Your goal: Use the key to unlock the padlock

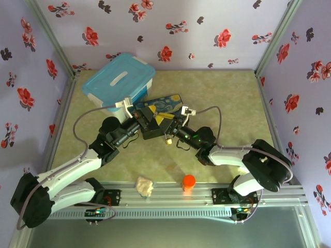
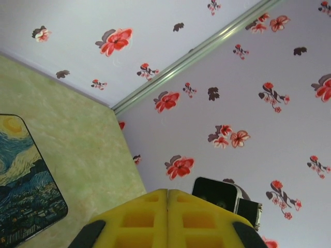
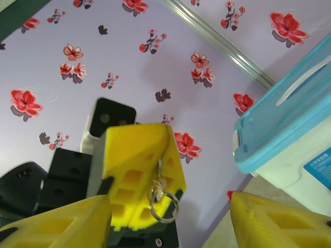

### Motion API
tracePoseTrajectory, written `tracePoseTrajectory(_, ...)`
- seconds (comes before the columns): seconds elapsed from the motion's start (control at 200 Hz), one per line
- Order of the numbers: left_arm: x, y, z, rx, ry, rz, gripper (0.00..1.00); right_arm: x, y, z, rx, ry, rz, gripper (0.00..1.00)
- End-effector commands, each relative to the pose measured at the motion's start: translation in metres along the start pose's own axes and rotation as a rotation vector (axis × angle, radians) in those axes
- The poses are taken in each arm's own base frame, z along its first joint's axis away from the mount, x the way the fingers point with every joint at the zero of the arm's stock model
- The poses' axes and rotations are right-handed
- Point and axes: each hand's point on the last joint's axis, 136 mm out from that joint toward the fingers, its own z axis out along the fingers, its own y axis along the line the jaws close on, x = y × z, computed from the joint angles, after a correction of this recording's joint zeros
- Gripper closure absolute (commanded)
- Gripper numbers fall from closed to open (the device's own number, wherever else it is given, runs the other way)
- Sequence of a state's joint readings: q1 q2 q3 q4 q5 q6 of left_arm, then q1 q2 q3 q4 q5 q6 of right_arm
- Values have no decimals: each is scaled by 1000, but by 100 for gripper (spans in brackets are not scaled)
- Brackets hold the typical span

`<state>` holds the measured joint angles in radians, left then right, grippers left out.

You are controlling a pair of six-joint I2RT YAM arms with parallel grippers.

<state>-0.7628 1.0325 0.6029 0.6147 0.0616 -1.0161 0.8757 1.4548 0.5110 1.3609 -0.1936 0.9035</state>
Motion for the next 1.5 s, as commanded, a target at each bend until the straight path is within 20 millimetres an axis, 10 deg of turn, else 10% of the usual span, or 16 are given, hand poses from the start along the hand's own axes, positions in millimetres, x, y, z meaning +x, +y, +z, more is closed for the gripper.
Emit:
tracePoseTrajectory(0.0, -21, -15, -5, 57, -103, -39, 100, -19, 26, 7, -66, -63, 7, 42)
tracePoseTrajectory(0.715, -31, -21, -15, 106, -168, -100, 100, -10, 28, 40, -108, -22, 25, 70)
tracePoseTrajectory(1.435, -26, -13, -18, 85, -157, -86, 100, -9, 31, 28, -97, -29, -2, 100)
tracePoseTrajectory(1.495, -29, -12, -21, 72, -170, -64, 75, -9, 24, 22, -76, -33, 8, 100)
